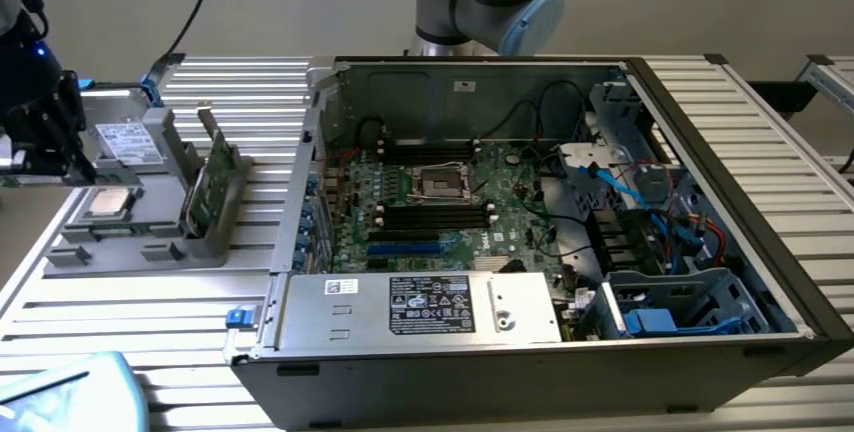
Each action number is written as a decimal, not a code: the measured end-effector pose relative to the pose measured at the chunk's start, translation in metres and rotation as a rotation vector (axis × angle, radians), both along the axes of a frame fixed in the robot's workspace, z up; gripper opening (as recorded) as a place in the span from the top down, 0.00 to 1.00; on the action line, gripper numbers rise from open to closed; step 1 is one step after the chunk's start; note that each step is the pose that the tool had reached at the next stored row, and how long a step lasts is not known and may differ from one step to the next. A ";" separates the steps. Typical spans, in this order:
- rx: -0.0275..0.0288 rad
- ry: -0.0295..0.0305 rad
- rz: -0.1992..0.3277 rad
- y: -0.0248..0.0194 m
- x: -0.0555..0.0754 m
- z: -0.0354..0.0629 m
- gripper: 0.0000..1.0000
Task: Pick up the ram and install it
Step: 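Pick up the ram and move it above insertion slot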
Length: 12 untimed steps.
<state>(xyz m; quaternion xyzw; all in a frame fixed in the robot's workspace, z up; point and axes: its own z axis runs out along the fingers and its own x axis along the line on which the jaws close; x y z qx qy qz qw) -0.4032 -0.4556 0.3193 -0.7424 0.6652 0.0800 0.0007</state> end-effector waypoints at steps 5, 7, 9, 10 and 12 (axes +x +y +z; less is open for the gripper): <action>0.0125 -0.0002 0.015 -0.0007 0.011 0.0149 0.85; 0.0140 0.0003 0.017 -0.0010 0.017 0.0200 0.85; 0.0150 0.0009 0.019 -0.0014 0.023 0.0249 0.85; 0.0155 0.0011 0.020 -0.0016 0.025 0.0275 0.85; 0.0170 0.0014 0.022 -0.0022 0.032 0.0329 0.85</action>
